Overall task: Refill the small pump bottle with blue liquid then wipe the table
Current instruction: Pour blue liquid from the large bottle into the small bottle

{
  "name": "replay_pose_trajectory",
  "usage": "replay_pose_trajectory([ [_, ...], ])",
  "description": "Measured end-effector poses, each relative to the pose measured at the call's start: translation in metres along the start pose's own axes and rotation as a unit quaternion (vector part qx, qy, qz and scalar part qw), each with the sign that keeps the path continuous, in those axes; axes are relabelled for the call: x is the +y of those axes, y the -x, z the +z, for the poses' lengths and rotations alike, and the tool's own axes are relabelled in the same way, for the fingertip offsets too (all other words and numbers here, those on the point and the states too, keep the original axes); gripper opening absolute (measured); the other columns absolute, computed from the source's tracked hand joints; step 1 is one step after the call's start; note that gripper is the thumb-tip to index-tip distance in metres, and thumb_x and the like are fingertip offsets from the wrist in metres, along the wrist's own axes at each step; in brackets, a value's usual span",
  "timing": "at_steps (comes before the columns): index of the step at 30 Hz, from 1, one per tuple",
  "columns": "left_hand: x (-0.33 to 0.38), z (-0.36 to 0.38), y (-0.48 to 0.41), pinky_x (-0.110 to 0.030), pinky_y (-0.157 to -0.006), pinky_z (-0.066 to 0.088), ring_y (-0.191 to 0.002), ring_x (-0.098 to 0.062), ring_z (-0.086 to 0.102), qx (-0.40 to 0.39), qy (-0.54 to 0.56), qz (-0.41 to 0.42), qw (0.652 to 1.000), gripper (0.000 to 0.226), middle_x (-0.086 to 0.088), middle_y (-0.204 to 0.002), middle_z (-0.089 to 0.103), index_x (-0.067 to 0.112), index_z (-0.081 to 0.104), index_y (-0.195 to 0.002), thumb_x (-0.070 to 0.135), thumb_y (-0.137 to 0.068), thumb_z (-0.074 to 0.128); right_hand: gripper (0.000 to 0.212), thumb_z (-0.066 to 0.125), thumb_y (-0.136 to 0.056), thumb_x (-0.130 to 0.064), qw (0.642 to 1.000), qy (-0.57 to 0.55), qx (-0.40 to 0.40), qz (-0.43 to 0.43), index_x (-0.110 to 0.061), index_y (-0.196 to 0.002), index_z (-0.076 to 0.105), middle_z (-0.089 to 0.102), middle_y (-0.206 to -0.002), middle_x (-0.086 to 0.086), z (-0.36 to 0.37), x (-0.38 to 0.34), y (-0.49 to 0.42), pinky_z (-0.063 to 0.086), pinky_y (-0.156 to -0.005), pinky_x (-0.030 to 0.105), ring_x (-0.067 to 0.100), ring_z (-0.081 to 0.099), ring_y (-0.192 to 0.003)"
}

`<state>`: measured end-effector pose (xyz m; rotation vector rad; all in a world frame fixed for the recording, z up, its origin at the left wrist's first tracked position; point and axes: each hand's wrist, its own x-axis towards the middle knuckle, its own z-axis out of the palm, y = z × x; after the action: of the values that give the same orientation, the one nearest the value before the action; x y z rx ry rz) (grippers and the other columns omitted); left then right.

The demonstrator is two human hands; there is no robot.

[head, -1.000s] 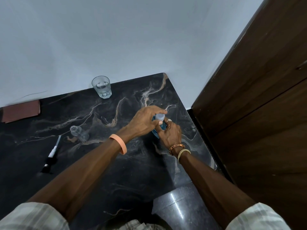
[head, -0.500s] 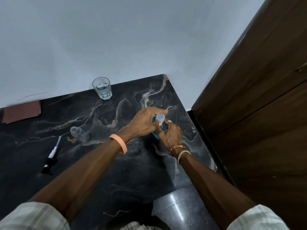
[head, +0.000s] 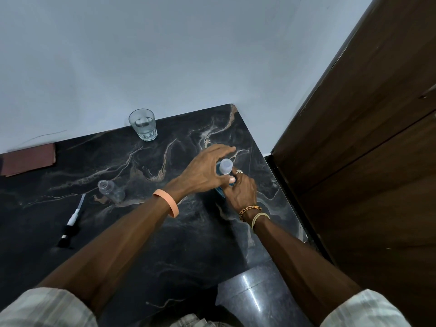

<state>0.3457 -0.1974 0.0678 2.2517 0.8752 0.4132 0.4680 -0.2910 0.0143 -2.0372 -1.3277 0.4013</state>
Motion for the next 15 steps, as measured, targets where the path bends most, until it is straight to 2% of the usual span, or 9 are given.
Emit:
replay_pose_trajectory([
  [4, -0.0013, -0.0009, -0.0009, -0.033, -0.098, 0.051, -0.105, -0.005, 0.059, 0.029, 0.010, -0.002, 1.000, 0.043, 0.003, -0.120, 0.070, 0.024, 0.069, -0.120, 0.024, -0.078, 0.081, 0.041, 0.053, -0.090, -0.058, 0.999, 0.024, -0.004, 0.028, -0.020, -0.099, 0.066, 0.069, -0.078, 0.005, 0.0020, -0.0002, -0.0010, 0.050, -0.063, 0.037, 0.026, 0.063, -0.069],
  [5, -0.0001, -0.0021, -0.0015, -0.033, -0.098, 0.051, -0.105, -0.005, 0.059, 0.036, 0.008, -0.008, 0.999, 0.046, 0.004, -0.120, 0.069, 0.025, 0.069, -0.120, 0.027, -0.076, 0.083, 0.039, 0.054, -0.090, -0.056, 0.999, 0.022, -0.001, 0.023, -0.021, -0.102, 0.067, 0.070, -0.080, 0.005, 0.0016, -0.0003, -0.0006, 0.050, -0.063, 0.036, 0.025, 0.064, -0.071],
  [7, 0.0010, -0.0034, -0.0013, -0.031, -0.104, 0.044, -0.116, -0.007, 0.055, 0.017, 0.008, -0.011, 1.000, 0.065, 0.004, -0.132, 0.063, 0.027, 0.059, -0.133, 0.035, -0.073, 0.084, 0.033, 0.057, -0.090, -0.048, 1.000, 0.014, -0.001, 0.006, -0.023, -0.109, 0.066, 0.071, -0.084, 0.005, 0.0004, -0.0008, -0.0005, 0.050, -0.065, 0.035, 0.026, 0.064, -0.073],
  [9, 0.0012, -0.0035, -0.0003, -0.030, -0.106, 0.040, -0.123, -0.009, 0.052, -0.008, 0.010, -0.004, 1.000, 0.070, 0.003, -0.138, 0.058, 0.026, 0.053, -0.140, 0.033, -0.076, 0.081, 0.031, 0.057, -0.091, -0.047, 1.000, 0.010, -0.001, 0.009, -0.020, -0.101, 0.066, 0.068, -0.077, 0.004, 0.0001, -0.0009, -0.0006, 0.047, -0.062, 0.035, 0.026, 0.062, -0.068],
  [11, -0.0008, -0.0020, -0.0005, -0.031, -0.101, 0.046, -0.115, -0.008, 0.058, 0.004, 0.018, -0.009, 1.000, 0.052, 0.004, -0.128, 0.066, 0.026, 0.064, -0.128, 0.023, -0.079, 0.080, 0.039, 0.055, -0.091, -0.056, 0.999, 0.014, -0.003, 0.028, -0.018, -0.088, 0.063, 0.061, -0.067, 0.000, 0.0005, -0.0016, 0.0000, 0.042, -0.057, 0.032, 0.022, 0.056, -0.060],
  [12, -0.0012, -0.0015, -0.0007, -0.030, -0.097, 0.050, -0.108, -0.006, 0.062, 0.016, 0.025, -0.019, 0.999, 0.044, 0.006, -0.121, 0.069, 0.026, 0.069, -0.120, 0.021, -0.078, 0.081, 0.040, 0.054, -0.090, -0.057, 0.999, 0.017, -0.007, 0.031, -0.018, -0.088, 0.063, 0.060, -0.067, 0.000, 0.0005, -0.0022, 0.0002, 0.043, -0.056, 0.033, 0.022, 0.056, -0.059],
  [14, 0.0006, -0.0017, -0.0013, -0.026, -0.088, 0.053, -0.096, -0.002, 0.063, 0.028, 0.038, -0.038, 0.998, 0.040, 0.011, -0.109, 0.070, 0.027, 0.072, -0.109, 0.022, -0.072, 0.086, 0.039, 0.056, -0.089, -0.055, 0.999, 0.010, -0.014, 0.034, -0.018, -0.097, 0.066, 0.067, -0.075, 0.003, 0.0006, -0.0019, 0.0008, 0.050, -0.061, 0.037, 0.024, 0.062, -0.066],
  [15, 0.0017, -0.0018, -0.0012, -0.023, -0.085, 0.052, -0.094, -0.002, 0.063, 0.028, 0.039, -0.043, 0.998, 0.043, 0.011, -0.108, 0.069, 0.026, 0.071, -0.110, 0.024, -0.070, 0.088, 0.039, 0.057, -0.089, -0.054, 0.999, 0.005, -0.017, 0.035, -0.019, -0.102, 0.067, 0.070, -0.081, 0.005, 0.0003, -0.0018, 0.0009, 0.053, -0.065, 0.039, 0.025, 0.065, -0.072],
])
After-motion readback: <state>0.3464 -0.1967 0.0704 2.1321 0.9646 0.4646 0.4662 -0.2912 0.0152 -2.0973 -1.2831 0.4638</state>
